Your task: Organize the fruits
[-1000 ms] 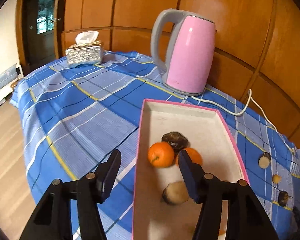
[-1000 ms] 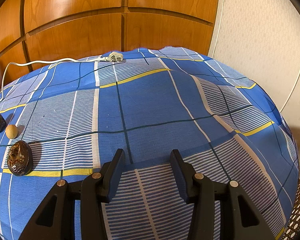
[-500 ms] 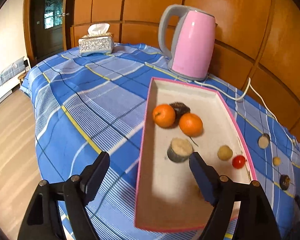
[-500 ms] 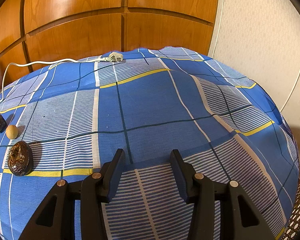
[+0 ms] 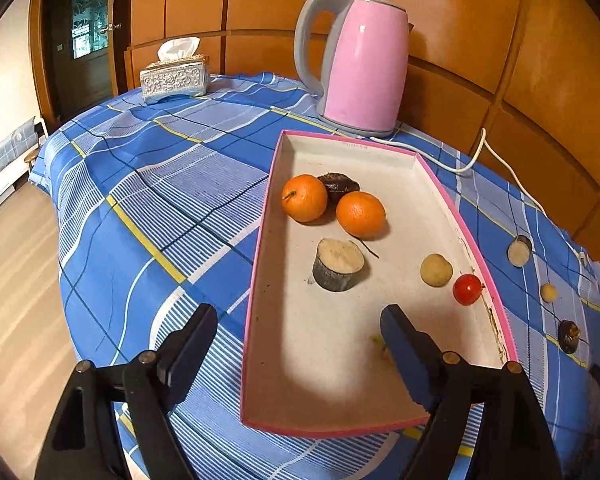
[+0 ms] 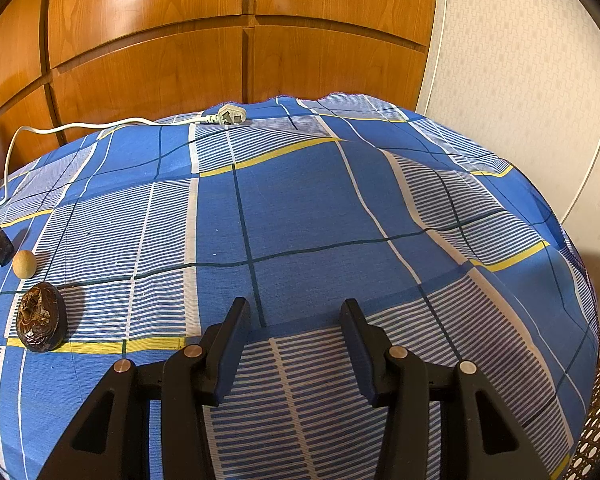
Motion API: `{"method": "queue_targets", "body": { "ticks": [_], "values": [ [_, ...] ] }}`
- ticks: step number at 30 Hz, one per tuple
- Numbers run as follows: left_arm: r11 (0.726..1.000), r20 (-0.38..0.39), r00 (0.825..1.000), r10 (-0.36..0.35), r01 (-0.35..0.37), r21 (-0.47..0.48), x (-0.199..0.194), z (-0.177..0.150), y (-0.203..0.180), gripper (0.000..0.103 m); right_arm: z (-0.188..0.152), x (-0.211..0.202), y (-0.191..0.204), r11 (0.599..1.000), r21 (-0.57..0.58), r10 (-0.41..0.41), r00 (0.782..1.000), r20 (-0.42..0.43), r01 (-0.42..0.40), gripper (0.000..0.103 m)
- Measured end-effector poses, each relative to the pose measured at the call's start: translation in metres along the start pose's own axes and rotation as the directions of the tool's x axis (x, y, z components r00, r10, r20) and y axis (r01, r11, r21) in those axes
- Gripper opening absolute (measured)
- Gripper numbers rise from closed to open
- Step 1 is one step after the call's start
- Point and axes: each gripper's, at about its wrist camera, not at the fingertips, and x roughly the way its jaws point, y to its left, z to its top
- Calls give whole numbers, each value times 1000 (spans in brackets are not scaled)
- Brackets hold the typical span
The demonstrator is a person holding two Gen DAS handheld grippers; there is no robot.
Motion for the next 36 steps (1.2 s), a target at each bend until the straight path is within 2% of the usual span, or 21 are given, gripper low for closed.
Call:
{"method": "queue_targets", "body": {
  "ticks": [10, 30, 33, 36],
  "values": [
    [1000, -28, 1000, -10, 9, -15, 5, -5, 4, 85, 0, 0, 0, 1000, -1, -2, 1000, 0, 2, 48],
    [999, -29, 999, -29, 28, -27, 1, -5, 8, 85, 3, -3, 3, 1000, -16, -4, 999, -37, 3, 48],
    [999, -32, 999, -30, 29, -32, 1, -5, 9, 85, 8, -2, 1, 1000, -9, 20, 997, -75, -21, 48],
    [999, -34, 999, -32, 31, -37, 1, -5, 10, 85, 12, -4, 2, 994, 12, 107, 988, -114, -106, 49]
  ]
}}
